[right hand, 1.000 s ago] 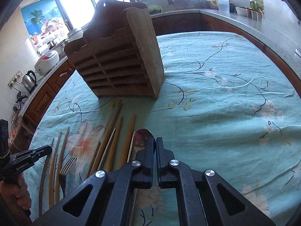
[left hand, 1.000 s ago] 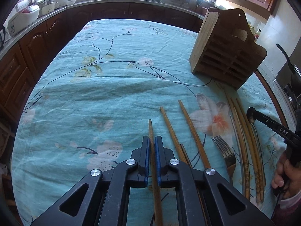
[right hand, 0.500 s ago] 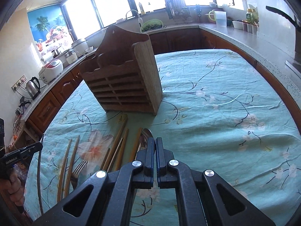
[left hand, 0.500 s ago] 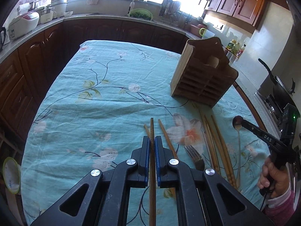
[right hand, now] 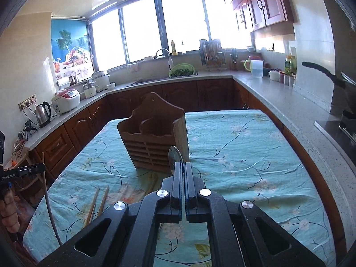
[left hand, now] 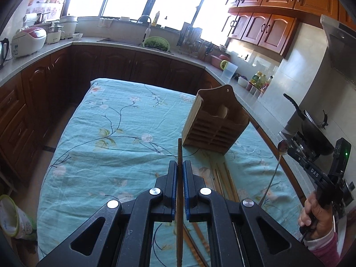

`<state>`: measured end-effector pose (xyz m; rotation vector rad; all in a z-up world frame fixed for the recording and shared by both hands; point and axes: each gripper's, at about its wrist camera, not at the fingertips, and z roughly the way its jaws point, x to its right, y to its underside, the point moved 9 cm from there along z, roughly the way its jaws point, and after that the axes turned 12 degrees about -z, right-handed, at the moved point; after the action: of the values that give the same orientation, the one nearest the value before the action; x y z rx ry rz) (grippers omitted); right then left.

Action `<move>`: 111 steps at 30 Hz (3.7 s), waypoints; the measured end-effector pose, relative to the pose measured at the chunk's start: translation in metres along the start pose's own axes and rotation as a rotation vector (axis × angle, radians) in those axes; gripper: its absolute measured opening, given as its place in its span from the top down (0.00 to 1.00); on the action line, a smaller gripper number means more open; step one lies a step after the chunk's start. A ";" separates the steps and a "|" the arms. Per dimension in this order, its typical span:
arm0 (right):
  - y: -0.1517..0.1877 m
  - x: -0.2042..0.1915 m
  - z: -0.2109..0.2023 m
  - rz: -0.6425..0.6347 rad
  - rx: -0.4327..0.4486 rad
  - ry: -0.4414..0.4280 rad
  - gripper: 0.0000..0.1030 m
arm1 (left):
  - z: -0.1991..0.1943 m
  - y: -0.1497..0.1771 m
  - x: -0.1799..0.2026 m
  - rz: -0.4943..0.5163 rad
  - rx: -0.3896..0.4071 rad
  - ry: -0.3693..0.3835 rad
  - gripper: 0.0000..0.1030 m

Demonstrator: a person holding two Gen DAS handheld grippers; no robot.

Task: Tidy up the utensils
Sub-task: 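Lift the chopstick and spoon and carry both over the wooden holder, then open the left tool dropping the chopstick in while the right tool releases the spoon, then move both tools back down to the remaining utensils on the cloth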

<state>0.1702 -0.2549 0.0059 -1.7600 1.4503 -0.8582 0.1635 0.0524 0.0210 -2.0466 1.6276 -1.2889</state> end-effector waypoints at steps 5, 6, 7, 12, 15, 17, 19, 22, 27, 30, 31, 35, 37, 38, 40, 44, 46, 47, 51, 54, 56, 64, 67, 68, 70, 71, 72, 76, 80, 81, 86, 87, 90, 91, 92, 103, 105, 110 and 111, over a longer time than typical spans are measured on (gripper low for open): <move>-0.016 0.000 -0.004 -0.020 0.041 0.025 0.99 | -0.012 -0.009 0.005 0.007 0.038 0.019 0.97; -0.019 -0.001 -0.003 -0.023 0.048 0.027 0.99 | -0.011 -0.011 0.005 0.007 0.042 0.020 0.97; -0.020 -0.003 -0.002 -0.027 0.051 0.026 0.99 | -0.011 -0.013 0.005 0.007 0.046 0.021 0.97; -0.033 -0.009 0.003 -0.045 0.072 0.026 0.99 | -0.007 -0.024 0.010 0.001 0.064 0.032 0.97; -0.039 -0.010 0.004 -0.053 0.087 0.033 0.99 | -0.005 -0.034 0.014 0.001 0.082 0.044 0.97; -0.046 -0.010 0.006 -0.055 0.099 0.033 0.99 | -0.002 -0.042 0.018 0.003 0.093 0.053 0.97; -0.053 -0.009 0.008 -0.055 0.114 0.039 0.99 | 0.000 -0.052 0.024 0.005 0.109 0.066 0.97; -0.065 -0.006 0.012 -0.055 0.136 0.049 0.99 | 0.007 -0.064 0.032 0.012 0.131 0.082 0.97; -0.087 0.003 0.026 -0.052 0.174 0.078 0.99 | 0.028 -0.089 0.047 0.025 0.168 0.111 0.97; -0.101 0.010 0.037 -0.041 0.196 0.096 0.99 | 0.043 -0.107 0.056 0.025 0.182 0.132 0.97; -0.106 0.013 0.041 -0.042 0.204 0.107 0.99 | 0.049 -0.114 0.059 0.025 0.188 0.138 0.97; -0.127 0.020 0.057 -0.049 0.243 0.153 0.99 | 0.074 -0.142 0.068 0.027 0.225 0.157 0.97; -0.137 0.023 0.065 -0.048 0.259 0.172 0.99 | 0.088 -0.154 0.072 0.026 0.241 0.161 0.97; -0.140 0.025 0.069 -0.049 0.266 0.184 0.99 | 0.098 -0.160 0.074 0.021 0.245 0.165 0.97; -0.149 0.029 0.076 -0.046 0.281 0.202 0.99 | 0.114 -0.171 0.075 0.013 0.263 0.171 0.97; -0.152 0.031 0.091 -0.058 0.291 0.231 0.99 | 0.152 -0.181 0.067 -0.035 0.300 0.182 0.97; -0.147 0.030 0.099 -0.069 0.289 0.242 0.99 | 0.173 -0.180 0.061 -0.066 0.315 0.189 0.97; -0.142 0.027 0.103 -0.076 0.286 0.247 0.99 | 0.185 -0.177 0.056 -0.073 0.322 0.182 0.97; -0.120 0.014 0.119 -0.105 0.259 0.246 0.99 | 0.226 -0.155 0.045 -0.066 0.327 0.142 0.97; -0.106 0.005 0.129 -0.125 0.235 0.234 0.99 | 0.247 -0.135 0.044 -0.045 0.315 0.125 0.97; -0.097 0.002 0.133 -0.122 0.220 0.224 0.99 | 0.259 -0.122 0.042 -0.028 0.306 0.111 0.97; -0.079 0.006 0.135 -0.107 0.171 0.208 0.99 | 0.285 -0.108 0.042 -0.022 0.231 0.123 0.96; -0.080 0.007 0.131 -0.105 0.165 0.200 0.99 | 0.287 -0.117 0.047 -0.008 0.228 0.127 0.96; -0.080 0.007 0.130 -0.104 0.161 0.197 0.99 | 0.284 -0.119 0.048 -0.009 0.223 0.132 0.96; -0.080 0.008 0.130 -0.103 0.157 0.195 0.99 | 0.272 -0.127 0.044 -0.005 0.221 0.130 0.96; -0.080 0.010 0.130 -0.099 0.154 0.193 0.99 | 0.270 -0.128 0.040 -0.008 0.219 0.130 0.96; -0.080 0.011 0.130 -0.092 0.150 0.190 0.99 | 0.273 -0.130 0.039 -0.013 0.217 0.128 0.96; -0.077 0.019 0.134 -0.055 0.136 0.176 0.99 | 0.261 -0.130 0.032 -0.031 0.209 0.135 0.95; -0.076 0.023 0.136 -0.039 0.121 0.157 0.99 | 0.257 -0.129 0.027 -0.041 0.197 0.127 0.93; -0.075 0.023 0.136 -0.031 0.117 0.152 0.98 | 0.257 -0.129 0.027 -0.049 0.189 0.124 0.86; -0.074 0.029 0.129 0.014 0.119 0.127 0.79 | 0.243 -0.128 0.020 -0.095 0.195 0.118 0.63; -0.074 0.030 0.126 0.028 0.125 0.116 0.74 | 0.240 -0.128 0.018 -0.102 0.191 0.115 0.58; -0.071 0.033 0.112 0.068 0.143 0.091 0.48 | 0.227 -0.120 0.013 -0.121 0.198 0.109 0.46; -0.071 0.033 0.107 0.078 0.145 0.083 0.34 | 0.222 -0.117 0.010 -0.125 0.197 0.097 0.41; -0.069 0.034 0.102 0.091 0.148 0.073 0.15 | 0.216 -0.113 0.008 -0.130 0.199 0.086 0.31; -0.036 0.019 0.045 0.151 0.136 -0.018 0.00 | 0.141 -0.049 -0.015 -0.165 0.164 -0.002 0.19; -0.028 0.013 0.036 0.152 0.129 -0.027 0.00 | 0.129 -0.034 -0.017 -0.165 0.150 -0.015 0.19; -0.003 0.004 0.019 0.160 0.101 -0.032 0.00 | 0.101 -0.007 -0.018 -0.172 0.114 -0.027 0.19; 0.002 0.003 0.016 0.166 0.094 -0.032 0.00 | 0.095 0.000 -0.019 -0.173 0.108 -0.029 0.19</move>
<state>0.1827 -0.2568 -0.0045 -1.5533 1.4873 -0.7947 0.2343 0.0372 -0.0440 -2.1682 1.3624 -1.3630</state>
